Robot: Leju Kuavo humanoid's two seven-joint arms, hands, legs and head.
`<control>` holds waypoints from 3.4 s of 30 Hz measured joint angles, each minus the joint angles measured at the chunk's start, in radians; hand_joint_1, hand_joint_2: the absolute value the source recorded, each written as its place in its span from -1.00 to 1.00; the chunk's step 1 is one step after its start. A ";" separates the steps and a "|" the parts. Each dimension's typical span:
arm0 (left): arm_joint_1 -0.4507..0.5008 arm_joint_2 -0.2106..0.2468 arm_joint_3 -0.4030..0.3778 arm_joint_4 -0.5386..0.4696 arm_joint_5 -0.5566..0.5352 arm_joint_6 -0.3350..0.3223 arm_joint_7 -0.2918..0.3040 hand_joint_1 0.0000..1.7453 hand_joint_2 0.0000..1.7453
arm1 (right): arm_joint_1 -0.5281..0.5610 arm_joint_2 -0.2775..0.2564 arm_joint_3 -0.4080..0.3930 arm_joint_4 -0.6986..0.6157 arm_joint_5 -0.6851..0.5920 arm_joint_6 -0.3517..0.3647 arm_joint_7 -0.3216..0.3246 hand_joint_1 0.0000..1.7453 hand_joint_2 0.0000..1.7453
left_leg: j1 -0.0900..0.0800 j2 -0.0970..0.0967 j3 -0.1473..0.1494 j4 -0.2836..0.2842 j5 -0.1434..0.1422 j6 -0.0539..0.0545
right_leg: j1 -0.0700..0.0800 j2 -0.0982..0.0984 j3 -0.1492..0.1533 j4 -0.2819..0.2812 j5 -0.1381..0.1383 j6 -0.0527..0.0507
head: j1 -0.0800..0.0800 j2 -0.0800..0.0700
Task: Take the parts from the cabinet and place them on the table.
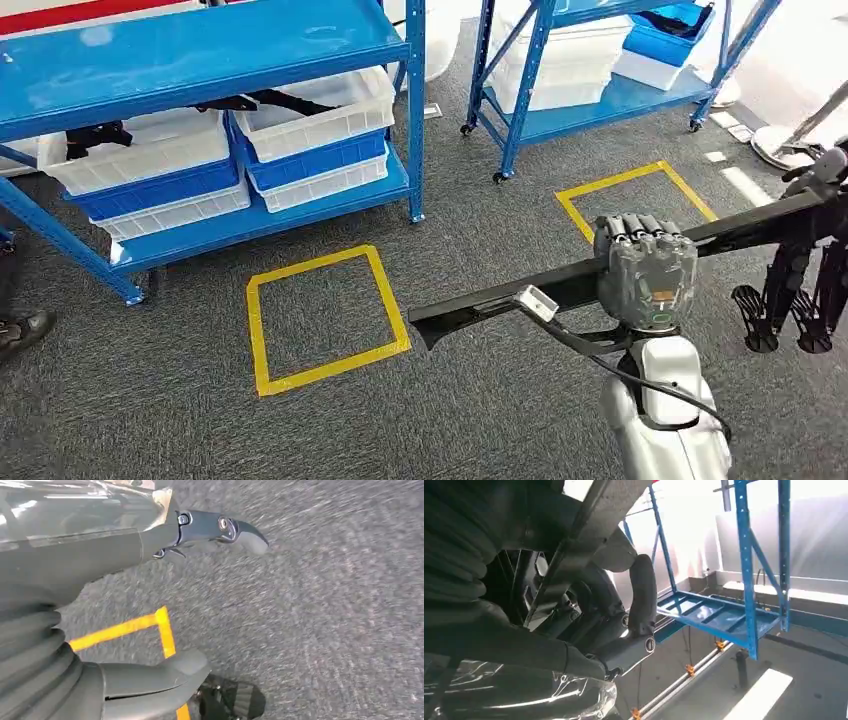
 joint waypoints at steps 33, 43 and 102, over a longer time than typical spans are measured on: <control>-0.025 -0.001 0.010 0.000 -0.046 -0.012 0.008 -1.00 1.00 | 0.100 -0.002 -0.032 -0.084 0.002 -0.012 0.014 0.86 1.00 | -0.005 0.045 0.009 0.005 -0.014 0.001 | -0.007 -0.028 -0.088 0.184 -0.070 0.001 | -0.004 0.000; -0.054 -0.001 -0.005 -0.003 -0.071 -0.015 0.019 -1.00 1.00 | 0.149 -0.022 -0.068 -0.111 -0.001 -0.036 0.015 0.86 1.00 | -0.015 0.155 0.020 0.008 -0.023 -0.025 | 0.009 -0.074 0.077 -0.087 0.020 0.000 | -0.003 0.000; -0.054 -0.008 -0.010 -0.006 -0.113 -0.047 0.057 -1.00 1.00 | 0.134 -0.018 -0.096 -0.161 -0.002 -0.008 -0.006 0.86 1.00 | -0.021 0.139 0.026 0.008 -0.040 -0.026 | 0.001 -0.105 0.063 -0.084 0.027 0.014 | 0.009 0.000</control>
